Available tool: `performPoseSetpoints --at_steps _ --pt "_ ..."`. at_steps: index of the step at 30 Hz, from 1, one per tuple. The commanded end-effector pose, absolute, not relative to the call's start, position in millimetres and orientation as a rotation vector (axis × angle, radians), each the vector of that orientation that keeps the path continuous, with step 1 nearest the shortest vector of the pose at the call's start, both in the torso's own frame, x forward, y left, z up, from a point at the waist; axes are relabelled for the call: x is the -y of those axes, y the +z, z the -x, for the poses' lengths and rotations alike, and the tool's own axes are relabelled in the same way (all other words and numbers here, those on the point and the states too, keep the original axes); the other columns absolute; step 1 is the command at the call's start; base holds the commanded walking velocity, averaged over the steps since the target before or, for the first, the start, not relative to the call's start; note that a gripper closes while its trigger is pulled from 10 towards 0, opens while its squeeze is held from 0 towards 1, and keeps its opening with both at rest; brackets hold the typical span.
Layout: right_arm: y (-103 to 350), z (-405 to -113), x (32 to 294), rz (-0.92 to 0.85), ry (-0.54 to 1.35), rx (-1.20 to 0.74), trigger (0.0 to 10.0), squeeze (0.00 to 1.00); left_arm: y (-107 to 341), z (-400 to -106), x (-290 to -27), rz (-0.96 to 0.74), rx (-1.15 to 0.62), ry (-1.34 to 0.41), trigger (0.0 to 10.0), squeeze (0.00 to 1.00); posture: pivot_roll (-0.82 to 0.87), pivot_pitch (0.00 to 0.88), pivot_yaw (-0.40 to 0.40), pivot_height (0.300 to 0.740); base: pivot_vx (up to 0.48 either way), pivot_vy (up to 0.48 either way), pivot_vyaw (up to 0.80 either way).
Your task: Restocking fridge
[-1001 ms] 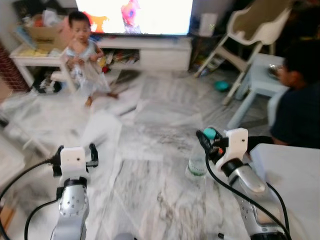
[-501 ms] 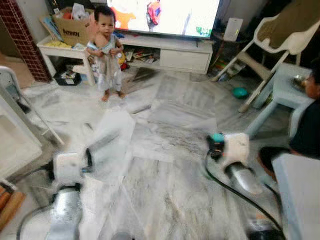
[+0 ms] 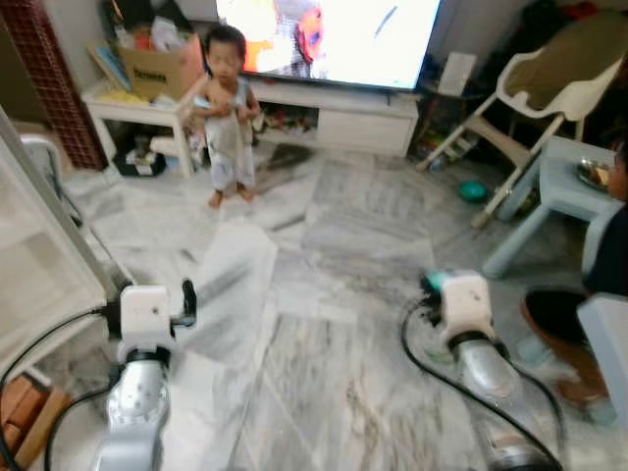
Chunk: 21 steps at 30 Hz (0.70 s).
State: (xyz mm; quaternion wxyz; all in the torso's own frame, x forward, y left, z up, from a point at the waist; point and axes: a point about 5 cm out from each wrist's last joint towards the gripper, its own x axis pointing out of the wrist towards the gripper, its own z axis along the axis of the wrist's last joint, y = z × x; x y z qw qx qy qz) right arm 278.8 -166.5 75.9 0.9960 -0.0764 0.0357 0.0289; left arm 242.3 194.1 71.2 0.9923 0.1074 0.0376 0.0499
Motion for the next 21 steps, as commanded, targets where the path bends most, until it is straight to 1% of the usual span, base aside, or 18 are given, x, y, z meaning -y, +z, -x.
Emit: performPoseSetpoints --at_steps 1,2,3,4,6,7,10,12,13,15,16,17,19,20,21 --pt "78.1 -280.7 183.5 0.138 -0.02 -0.072 10.0 0.0 69.0 -244.2 -182.9 -0.207 -0.084 0.024 10.0 0.0 0.05 0.0 -0.062 0.74 0.0 0.0 0.0" --pt "78.1 -280.7 183.5 0.138 -0.02 -0.072 10.0 0.0 69.0 -244.2 -182.9 -0.207 -0.084 0.024 10.0 0.0 0.05 0.0 -0.062 0.74 0.0 0.0 0.0" --pt "80.9 -283.0 187.1 0.149 -0.052 -0.048 10.0 0.0 64.1 -240.6 -183.9 -0.21 -0.107 -0.032 10.0 0.0 0.04 0.016 -0.071 0.74 0.0 0.0 0.0" --pt "77.1 -282.9 191.6 0.111 -0.083 -0.089 10.0 0.0 57.5 -235.5 -180.7 -0.214 -0.132 -0.089 10.0 0.0 0.04 0.016 -0.071 0.74 0.0 0.0 0.0" --pt "73.2 -282.6 192.1 0.087 -0.07 -0.114 10.0 0.0 56.2 -233.4 -177.3 -0.223 -0.132 -0.126 10.0 0.0 0.04 0.025 -0.07 0.74 0.0 0.0 0.0" --pt "65.6 -280.6 191.7 0.115 -0.06 -0.129 10.0 0.0 57.1 -231.8 -168.1 -0.249 -0.114 -0.205 10.0 0.0 0.04 0.029 -0.072 0.74 0.0 0.0 0.0" --pt "60.4 -279.8 188.9 0.087 -0.051 -0.141 10.0 0.0 62.5 -234.6 -157.4 -0.281 -0.059 -0.265 10.0 0.0 0.05 0.014 -0.07 0.74 0.0 0.0 0.0" --pt "62.5 -280.8 186.7 0.081 -0.045 -0.127 10.0 0.0 66.1 -237.7 -156.5 -0.289 -0.037 -0.255 10.0 0.0 0.05 0.008 -0.068 0.74 0.0 0.0 0.0" --pt "65.8 -282.7 183.8 0.07 -0.037 -0.107 10.0 0.0 70.2 -242.8 -157.9 -0.282 -0.025 -0.218 10.0 0.0 0.05 0.0 -0.055 0.74 0.0 0.0 0.0" --pt "72.1 -285.8 180.7 0.065 -0.032 -0.076 10.0 0.0 79.9 -249.2 -165.1 -0.302 0.014 -0.147 10.0 0.0 0.06 0.0 -0.028 0.74 0.0 0.0 0.0" --pt "76.7 -287.5 178.7 0.049 -0.021 -0.054 10.0 0.0 86.7 -252.2 -171.7 -0.317 0.034 -0.105 10.0 0.0 0.06 0.0 -0.028 0.74 0.0 0.0 0.0" --pt "79.3 -288.1 178.0 0.044 -0.016 -0.04 10.0 0.0 88.6 -252.8 -175.1 -0.302 0.034 -0.083 10.0 0.0 0.06 0.0 0.0 0.74 0.0 0.0 0.0" --pt "86.0 -290.5 177.2 0.058 -0.013 -0.008 10.0 0.0 91.7 -252.4 -187.6 -0.277 0.024 0.005 10.0 0.0 0.07 0.003 0.023 0.74 0.0 0.0 0.75" --pt "91.9 -292.4 177.5 0.06 -0.02 0.012 10.0 0.0 91.2 -249.4 -199.1 -0.262 0.007 0.089 10.0 0.0 0.07 0.003 0.025 0.74 0.0 0.0 0.8" --pt "91.9 -292.4 177.5 0.06 -0.02 0.012 10.0 0.0 91.2 -249.4 -199.1 -0.262 0.007 0.089 10.0 0.0 0.07 0.003 0.025 0.74 0.0 0.0 0.8"
